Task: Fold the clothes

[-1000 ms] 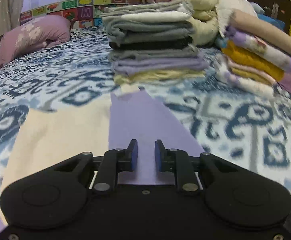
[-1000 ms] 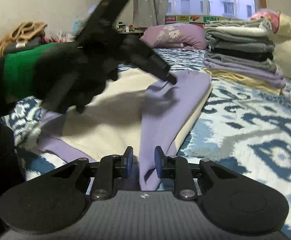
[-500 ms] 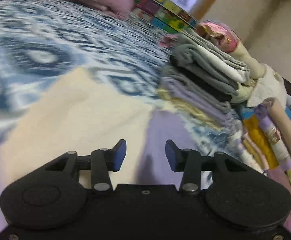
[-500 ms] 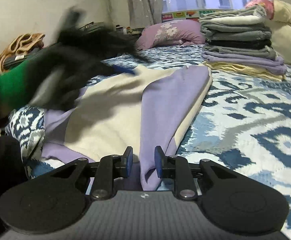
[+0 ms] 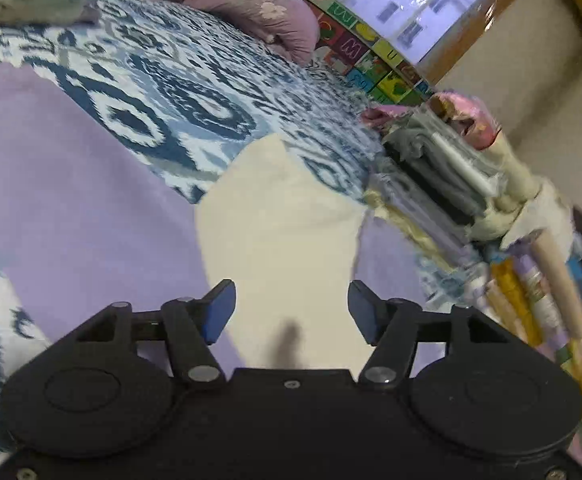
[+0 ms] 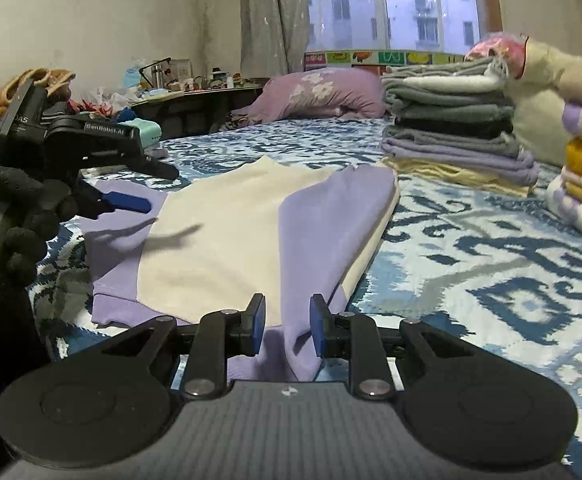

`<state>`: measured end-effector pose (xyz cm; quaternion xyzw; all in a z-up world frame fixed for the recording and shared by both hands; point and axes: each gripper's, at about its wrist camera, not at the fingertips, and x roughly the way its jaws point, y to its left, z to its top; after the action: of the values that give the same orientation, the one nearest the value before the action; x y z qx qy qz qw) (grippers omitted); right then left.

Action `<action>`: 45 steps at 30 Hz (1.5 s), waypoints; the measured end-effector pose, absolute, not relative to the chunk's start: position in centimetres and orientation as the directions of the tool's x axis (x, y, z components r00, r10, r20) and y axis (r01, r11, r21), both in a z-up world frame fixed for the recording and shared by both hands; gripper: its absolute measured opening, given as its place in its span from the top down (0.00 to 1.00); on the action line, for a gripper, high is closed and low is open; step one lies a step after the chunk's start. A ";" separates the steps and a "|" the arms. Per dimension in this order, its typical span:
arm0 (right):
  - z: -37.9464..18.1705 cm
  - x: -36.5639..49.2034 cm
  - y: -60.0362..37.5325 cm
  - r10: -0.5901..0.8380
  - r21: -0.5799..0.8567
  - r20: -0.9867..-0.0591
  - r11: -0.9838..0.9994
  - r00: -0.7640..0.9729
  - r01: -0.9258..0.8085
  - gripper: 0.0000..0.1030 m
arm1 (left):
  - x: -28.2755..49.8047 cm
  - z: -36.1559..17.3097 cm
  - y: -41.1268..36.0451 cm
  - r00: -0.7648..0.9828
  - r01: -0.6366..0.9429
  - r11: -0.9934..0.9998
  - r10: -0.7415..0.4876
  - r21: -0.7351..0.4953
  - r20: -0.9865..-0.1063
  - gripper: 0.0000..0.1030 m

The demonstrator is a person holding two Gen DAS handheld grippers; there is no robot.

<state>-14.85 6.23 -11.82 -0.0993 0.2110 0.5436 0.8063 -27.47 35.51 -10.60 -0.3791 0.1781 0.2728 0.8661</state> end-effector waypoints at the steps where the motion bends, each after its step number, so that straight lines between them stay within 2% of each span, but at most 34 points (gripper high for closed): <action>1: -11.8 -15.1 6.4 0.831 0.055 -0.450 0.392 0.328 -0.918 0.75 | -27.4 -10.8 35.5 0.783 -0.612 0.570 0.336 -0.548 -0.524 0.36; 3: -11.7 -15.3 6.6 0.826 0.047 -0.451 0.402 0.339 -0.915 0.75 | -27.4 -10.9 35.3 0.774 -0.619 0.579 0.336 -0.530 -0.537 0.36; 9: -11.7 -13.9 6.6 0.821 0.138 -0.441 0.462 0.363 -0.876 0.75 | -27.7 -9.7 34.5 0.797 -0.585 0.670 0.370 -0.457 -0.477 0.38; 11: -11.6 -13.3 6.8 0.815 0.143 -0.441 0.477 0.376 -0.867 0.76 | -27.3 -9.5 34.8 0.806 -0.572 0.684 0.365 -0.452 -0.466 0.50; 12: -11.4 -12.9 7.0 0.812 0.142 -0.440 0.486 0.385 -0.863 0.76 | -26.8 -9.3 34.9 0.814 -0.559 0.694 0.354 -0.453 -0.462 0.60; 14: -10.4 -11.8 7.7 0.800 0.127 -0.431 0.512 0.417 -0.850 0.77 | -25.4 -8.7 35.2 0.827 -0.533 0.723 0.337 -0.439 -0.449 0.65; 19: -7.3 -7.0 11.8 0.772 0.062 -0.412 0.553 0.484 -0.831 0.79 | -18.8 -7.1 35.8 0.858 -0.433 0.845 0.279 -0.315 -0.432 0.66; 23: -6.6 -1.7 17.0 0.751 0.011 -0.437 0.555 0.496 -0.832 0.79 | -11.8 -8.4 36.2 0.834 -0.362 0.918 0.241 -0.163 -0.497 0.66; 27: -8.4 3.6 21.4 0.729 0.039 -0.521 0.539 0.443 -0.841 0.77 | -7.8 -10.6 36.1 0.811 -0.282 0.956 0.194 -0.080 -0.552 0.66; 31: -10.3 6.4 23.7 0.722 0.040 -0.536 0.540 0.438 -0.841 0.71 | -7.5 -11.8 35.8 0.797 -0.249 0.966 0.162 -0.071 -0.582 0.66; 33: -10.8 7.5 23.9 0.745 0.115 -0.543 0.522 0.387 -0.845 0.69 | -7.5 -11.9 35.7 0.795 -0.247 0.967 0.164 -0.065 -0.584 0.66; 35: -11.2 8.3 24.2 0.767 0.163 -0.541 0.497 0.344 -0.852 0.69 | -7.5 -11.8 35.6 0.798 -0.244 0.967 0.159 -0.071 -0.581 0.66; 39: -11.3 8.3 25.5 0.791 0.155 -0.532 0.441 0.302 -0.884 0.69 | -7.8 -11.8 35.1 0.805 -0.217 0.974 0.141 -0.065 -0.577 0.66; 40: -11.4 8.3 25.9 0.790 0.148 -0.534 0.437 0.300 -0.887 0.70 | -7.8 -12.1 35.1 0.801 -0.217 0.974 0.139 -0.066 -0.582 0.66; 42: -11.8 8.4 26.2 0.786 0.138 -0.538 0.439 0.305 -0.888 0.95 | -7.6 -12.4 35.2 0.793 -0.220 0.973 0.137 -0.070 -0.594 0.66; 45: -12.3 10.0 25.3 0.786 0.211 -0.515 0.505 0.344 -0.837 0.96 | -7.5 -12.4 35.4 0.778 -0.238 0.969 0.144 -0.074 -0.612 0.66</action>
<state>9.97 25.31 -12.34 -0.0448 0.2872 0.4957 0.8184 -7.55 35.38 -12.43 -0.0735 0.3174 0.1017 0.9400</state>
